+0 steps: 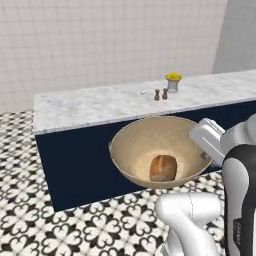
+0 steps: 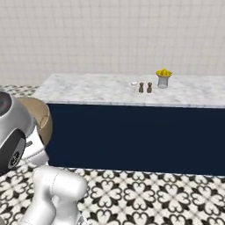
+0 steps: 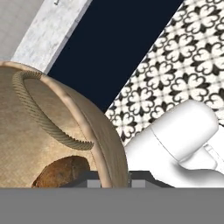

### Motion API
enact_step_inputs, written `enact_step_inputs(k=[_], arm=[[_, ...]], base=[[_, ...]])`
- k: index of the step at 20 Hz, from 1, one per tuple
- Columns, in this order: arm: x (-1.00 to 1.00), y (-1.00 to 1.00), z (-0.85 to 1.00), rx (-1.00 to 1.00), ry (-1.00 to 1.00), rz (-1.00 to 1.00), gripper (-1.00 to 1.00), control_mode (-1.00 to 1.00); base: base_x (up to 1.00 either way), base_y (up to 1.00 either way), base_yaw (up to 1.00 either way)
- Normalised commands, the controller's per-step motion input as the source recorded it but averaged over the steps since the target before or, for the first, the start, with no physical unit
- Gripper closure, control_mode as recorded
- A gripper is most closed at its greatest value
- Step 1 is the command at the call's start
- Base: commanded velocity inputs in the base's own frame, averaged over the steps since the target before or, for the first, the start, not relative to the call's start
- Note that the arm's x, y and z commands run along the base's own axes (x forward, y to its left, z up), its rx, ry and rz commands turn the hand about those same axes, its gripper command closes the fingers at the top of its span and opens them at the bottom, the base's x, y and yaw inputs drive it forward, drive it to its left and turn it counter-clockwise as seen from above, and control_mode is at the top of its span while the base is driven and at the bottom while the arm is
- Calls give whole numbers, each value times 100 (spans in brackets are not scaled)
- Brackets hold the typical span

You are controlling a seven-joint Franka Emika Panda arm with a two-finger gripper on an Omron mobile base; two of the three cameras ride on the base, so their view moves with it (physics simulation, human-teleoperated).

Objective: Open the cabinet, pick up the bread from the cabinet and place it in the basket. Then move the basket to the dining counter.

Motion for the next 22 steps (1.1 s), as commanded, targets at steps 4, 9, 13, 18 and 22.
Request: enact_step_inputs(k=[4, 9, 13, 18, 22], arm=[[0, 0, 0, 0, 0, 0, 100, 100], [0, 0, 0, 0, 0, 0, 100, 100], [0, 0, 0, 0, 0, 0, 100, 100], [0, 0, 0, 0, 0, 0, 100, 100], [50, -2, 0, 3, 3, 0, 100, -100]], base=[[100, -18, 37], [100, -6, 15], [88, -13, 5], [70, -8, 8], [35, -3, 2]])
